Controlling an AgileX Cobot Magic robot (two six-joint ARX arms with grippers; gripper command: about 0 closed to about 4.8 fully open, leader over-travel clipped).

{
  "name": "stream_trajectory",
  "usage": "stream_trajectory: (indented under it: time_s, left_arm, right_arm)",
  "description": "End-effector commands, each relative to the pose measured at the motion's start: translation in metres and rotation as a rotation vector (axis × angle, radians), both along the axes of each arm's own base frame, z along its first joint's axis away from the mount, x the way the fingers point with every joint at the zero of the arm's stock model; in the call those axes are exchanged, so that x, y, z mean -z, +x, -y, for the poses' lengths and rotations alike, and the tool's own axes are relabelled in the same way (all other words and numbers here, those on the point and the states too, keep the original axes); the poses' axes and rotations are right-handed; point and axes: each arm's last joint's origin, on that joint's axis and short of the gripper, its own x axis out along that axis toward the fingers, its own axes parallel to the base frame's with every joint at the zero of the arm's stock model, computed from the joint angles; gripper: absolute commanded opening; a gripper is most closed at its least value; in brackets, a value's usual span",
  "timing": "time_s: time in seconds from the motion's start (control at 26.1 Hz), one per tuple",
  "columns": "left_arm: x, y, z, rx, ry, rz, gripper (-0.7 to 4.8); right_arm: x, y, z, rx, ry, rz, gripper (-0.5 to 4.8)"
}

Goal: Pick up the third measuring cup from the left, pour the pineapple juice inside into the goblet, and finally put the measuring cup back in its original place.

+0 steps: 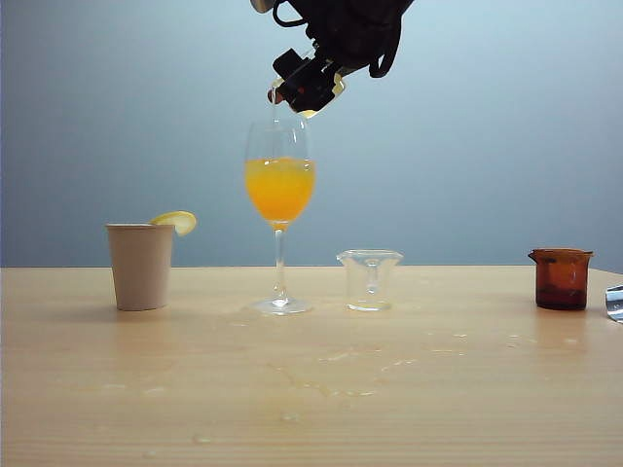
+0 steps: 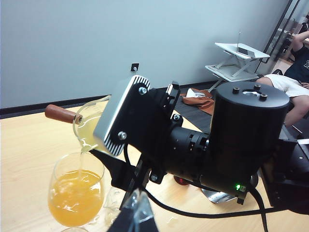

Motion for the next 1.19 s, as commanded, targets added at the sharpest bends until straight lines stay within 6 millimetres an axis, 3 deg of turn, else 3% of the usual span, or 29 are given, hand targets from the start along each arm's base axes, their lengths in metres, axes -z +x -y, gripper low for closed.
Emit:
stream_trajectory:
  time_s: [0.04, 1.19]
  left_arm:
    - [-0.0035, -0.0013, -0.0004, 0.009, -0.006, 0.017, -0.05]
    - [-0.0021, -0.0015, -0.0003, 0.015, 0.002, 0.004, -0.05]
  right_arm:
    - [-0.0062, -0.0008, -0.0029, 0.012, 0.011, 0.044, 2.69]
    - [-0.0064, -0.0008, -0.0042, 0.004, -0.07, 0.089, 2.69]
